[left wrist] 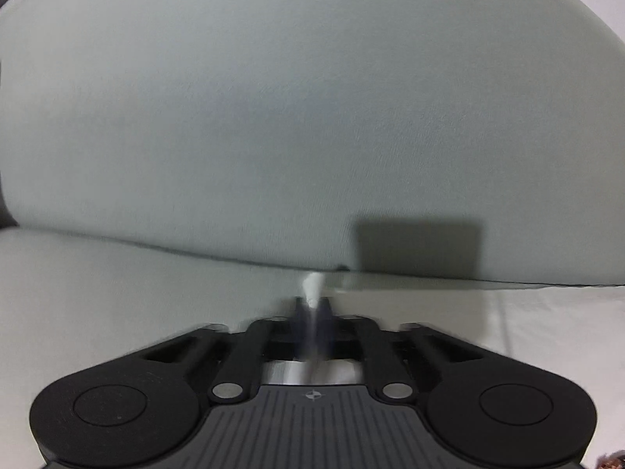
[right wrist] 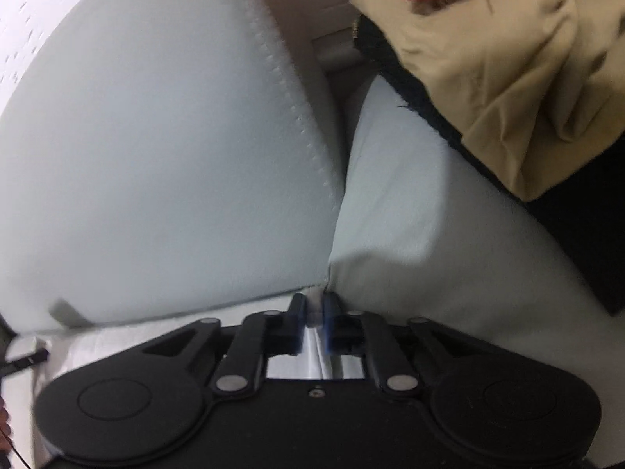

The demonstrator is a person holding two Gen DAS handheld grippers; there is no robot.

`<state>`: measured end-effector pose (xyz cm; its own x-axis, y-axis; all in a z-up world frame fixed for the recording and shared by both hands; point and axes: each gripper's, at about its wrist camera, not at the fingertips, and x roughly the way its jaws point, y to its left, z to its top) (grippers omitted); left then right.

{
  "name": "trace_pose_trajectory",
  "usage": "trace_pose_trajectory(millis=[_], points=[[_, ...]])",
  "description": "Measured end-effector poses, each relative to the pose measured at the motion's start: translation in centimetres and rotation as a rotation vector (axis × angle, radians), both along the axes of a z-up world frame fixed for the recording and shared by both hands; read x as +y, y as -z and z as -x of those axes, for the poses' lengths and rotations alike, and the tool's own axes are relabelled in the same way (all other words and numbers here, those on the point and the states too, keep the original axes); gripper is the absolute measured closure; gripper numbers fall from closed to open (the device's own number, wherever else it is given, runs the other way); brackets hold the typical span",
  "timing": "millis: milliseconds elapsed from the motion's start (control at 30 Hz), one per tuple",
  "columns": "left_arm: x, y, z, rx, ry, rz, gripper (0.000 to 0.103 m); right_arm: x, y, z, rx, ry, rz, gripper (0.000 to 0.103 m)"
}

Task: Fold clothes

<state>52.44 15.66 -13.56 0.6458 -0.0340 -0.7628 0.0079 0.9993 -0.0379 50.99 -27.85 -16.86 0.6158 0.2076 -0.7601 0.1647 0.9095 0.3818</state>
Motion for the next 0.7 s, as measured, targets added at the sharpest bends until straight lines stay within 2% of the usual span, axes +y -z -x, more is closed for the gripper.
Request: trace_pose_trajectory(millis=[67, 167, 333, 433, 567, 633, 700], points=[[-0.6, -1.0, 1.1, -0.05, 0.012, -0.049, 0.1, 0.5, -0.7, 0.9, -0.02, -0.006, 0.022, 0.096], [-0.7, -3.2, 3.8, -0.115, 0.006, -0.075, 0.1, 1.5, -2.6, 3.5, -0.077, -0.01, 0.079, 0.096], [-0.1, -7.5, 10.3, -0.191, 0.001, -0.088, 0.1, 2.0, -7.0, 10.4, -0.165, 0.03, 0.03, 0.096], [0.7, -10.0, 15.5, -0.227, -0.001, -0.063, 0.1, 2.0, -9.8, 15.9, -0.204, 0.051, 0.018, 0.096], [2.6, -12.0, 23.4, -0.242, -0.014, 0.021, 0.1, 1.1, -12.9, 24.4, -0.209, 0.078, -0.04, 0.096], [2.9, -11.6, 26.5, -0.209, -0.034, 0.052, 0.099, 0.3, -13.8, 28.2, -0.192, 0.08, -0.072, 0.096], [3.1, -10.6, 29.6, -0.155, -0.053, 0.028, 0.099, 0.4, -13.3, 32.4, -0.145, 0.077, -0.083, 0.096]])
